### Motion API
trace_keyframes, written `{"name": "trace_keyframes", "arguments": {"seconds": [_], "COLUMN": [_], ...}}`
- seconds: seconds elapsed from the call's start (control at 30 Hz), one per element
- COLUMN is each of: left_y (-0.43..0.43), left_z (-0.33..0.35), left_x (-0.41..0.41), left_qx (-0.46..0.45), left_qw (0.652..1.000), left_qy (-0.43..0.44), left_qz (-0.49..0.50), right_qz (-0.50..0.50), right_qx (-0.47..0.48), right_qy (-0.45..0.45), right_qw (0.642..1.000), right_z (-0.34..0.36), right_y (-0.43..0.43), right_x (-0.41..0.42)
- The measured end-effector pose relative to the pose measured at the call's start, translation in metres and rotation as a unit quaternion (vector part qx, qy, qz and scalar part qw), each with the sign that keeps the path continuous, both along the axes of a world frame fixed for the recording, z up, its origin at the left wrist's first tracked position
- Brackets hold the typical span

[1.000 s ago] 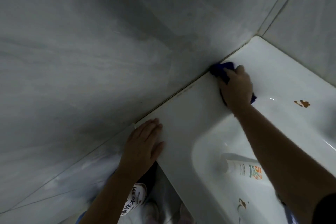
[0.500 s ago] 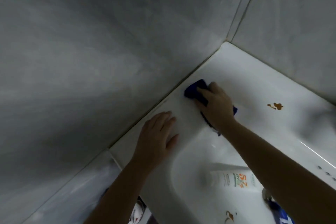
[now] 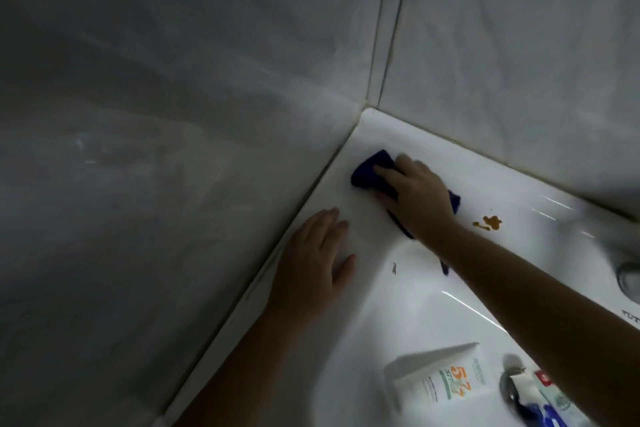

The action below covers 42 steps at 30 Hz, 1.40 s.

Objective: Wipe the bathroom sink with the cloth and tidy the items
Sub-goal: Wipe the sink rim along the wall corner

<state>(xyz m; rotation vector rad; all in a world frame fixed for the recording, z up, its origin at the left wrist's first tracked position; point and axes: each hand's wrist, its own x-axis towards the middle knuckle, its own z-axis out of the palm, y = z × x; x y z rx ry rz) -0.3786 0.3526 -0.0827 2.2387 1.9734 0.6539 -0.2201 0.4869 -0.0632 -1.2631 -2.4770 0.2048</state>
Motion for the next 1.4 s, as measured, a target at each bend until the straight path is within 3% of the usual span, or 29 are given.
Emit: {"name": "trace_keyframes", "arguments": {"seconds": [0.17, 0.37, 0.53, 0.7, 0.83, 0.87, 1.0, 1.17, 1.27, 1.33, 1.4], "left_y": [0.001, 0.001, 0.002, 0.001, 0.0, 0.0, 0.001, 0.002, 0.003, 0.012, 0.026], "left_z": [-0.001, -0.003, -0.006, 0.0, 0.006, 0.006, 0.006, 0.008, 0.011, 0.014, 0.016], "left_x": [-0.002, -0.002, -0.005, -0.002, 0.0, -0.001, -0.001, -0.001, 0.002, 0.007, 0.013], "left_qx": [0.013, 0.003, 0.003, -0.028, -0.042, -0.04, -0.03, -0.046, -0.054, -0.054, -0.058], "left_qw": [1.0, 1.0, 1.0, 1.0, 0.999, 0.999, 1.0, 0.999, 0.998, 0.998, 0.997], "left_qy": [-0.02, -0.021, -0.018, -0.001, -0.006, -0.004, -0.007, 0.014, 0.03, 0.036, 0.032], "left_qz": [-0.003, -0.006, -0.006, 0.005, 0.008, 0.007, 0.003, 0.0, -0.004, -0.007, -0.027], "right_qz": [-0.04, -0.156, -0.09, -0.106, 0.029, 0.034, -0.122, -0.024, -0.129, -0.26, -0.382], "right_qx": [0.085, 0.09, 0.059, -0.015, -0.03, -0.012, -0.009, -0.032, -0.002, 0.015, 0.0], "right_qy": [-0.041, 0.005, -0.021, -0.004, 0.002, 0.0, 0.004, 0.025, 0.096, 0.16, 0.167], "right_qw": [0.995, 0.984, 0.994, 0.994, 0.999, 0.999, 0.993, 0.999, 0.987, 0.952, 0.909], "right_z": [-0.002, -0.008, 0.002, -0.001, 0.001, 0.001, 0.001, 0.006, 0.024, 0.024, 0.018], "right_y": [0.058, 0.035, 0.058, 0.007, -0.021, -0.005, 0.024, -0.033, -0.039, -0.056, -0.079], "right_x": [-0.045, -0.005, -0.05, -0.019, -0.008, -0.009, -0.011, 0.007, 0.03, 0.055, 0.09]}}
